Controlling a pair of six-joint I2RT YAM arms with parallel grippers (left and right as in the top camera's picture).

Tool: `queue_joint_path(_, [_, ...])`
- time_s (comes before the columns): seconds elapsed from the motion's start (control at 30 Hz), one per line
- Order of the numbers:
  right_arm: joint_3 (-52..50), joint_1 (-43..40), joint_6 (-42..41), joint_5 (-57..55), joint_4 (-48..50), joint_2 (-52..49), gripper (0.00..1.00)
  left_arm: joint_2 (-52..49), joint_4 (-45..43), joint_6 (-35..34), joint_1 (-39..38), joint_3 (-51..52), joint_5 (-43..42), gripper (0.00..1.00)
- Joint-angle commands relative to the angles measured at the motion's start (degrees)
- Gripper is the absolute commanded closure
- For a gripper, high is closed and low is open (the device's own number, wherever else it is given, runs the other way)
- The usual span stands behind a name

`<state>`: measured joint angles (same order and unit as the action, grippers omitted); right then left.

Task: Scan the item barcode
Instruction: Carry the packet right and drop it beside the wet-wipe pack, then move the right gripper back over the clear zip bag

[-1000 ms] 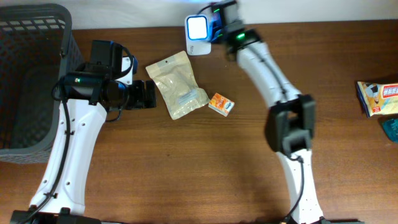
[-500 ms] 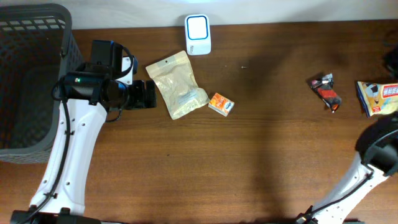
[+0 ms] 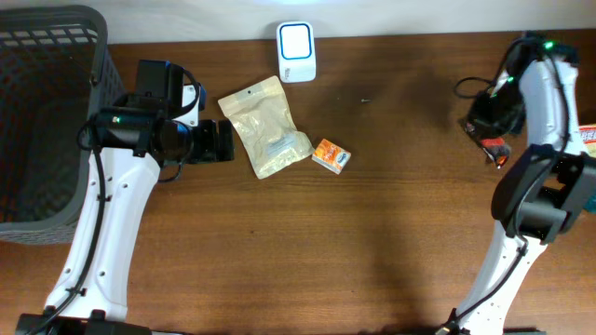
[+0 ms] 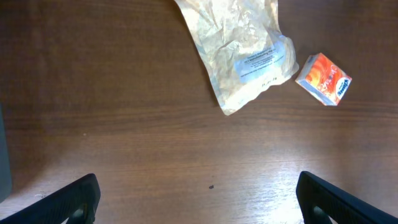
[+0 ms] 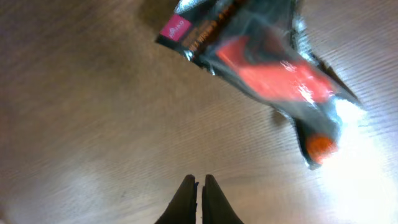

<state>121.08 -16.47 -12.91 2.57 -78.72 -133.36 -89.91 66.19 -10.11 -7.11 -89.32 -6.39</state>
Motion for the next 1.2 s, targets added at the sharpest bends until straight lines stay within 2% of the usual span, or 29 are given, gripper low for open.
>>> queue_joint_path(0.0, [-7.2,-0.6,0.7,-3.4,8.1,-0.2,0.96,0.0,-0.2,0.7,-0.1,0.2,0.4,0.01])
queue_joint_path(0.1, [-10.5,-3.2,0.5,-7.3,13.9,-0.2,0.96,0.0,-0.2,0.7,-0.1,0.2,0.4,0.01])
queue_joint_path(0.37, [-9.4,-13.3,0.5,-10.0,18.5,-0.1,0.96,0.0,-0.2,0.7,-0.1,0.2,0.4,0.01])
queue_joint_path(0.47, [-5.4,-13.1,2.1,-0.9,17.1,1.3,0.96,0.0,-0.2,0.7,-0.1,0.2,0.4,0.01])
queue_joint_path(0.57, [-1.9,-10.2,6.0,16.0,16.9,2.3,0.96,0.0,-0.2,0.7,-0.1,0.2,0.4,0.01])
queue_joint_path(0.7, [-2.2,-4.0,5.9,7.1,17.7,-0.3,0.96,0.0,-0.2,0.7,-0.1,0.2,0.4,0.01])
queue_joint_path(0.8, [-2.2,-2.2,0.1,-1.2,18.0,-3.1,0.96,0.0,-0.2,0.7,-0.1,0.2,0.4,0.01])
queue_joint_path(0.93, [-2.2,-4.4,0.0,-4.2,18.8,-6.5,0.96,0.0,-0.2,0.7,-0.1,0.2,0.4,0.01])
queue_joint_path(1.17, [-2.2,-11.8,0.0,-8.0,18.7,-6.8,0.96,0.0,-0.2,0.7,-0.1,0.2,0.4,0.01])
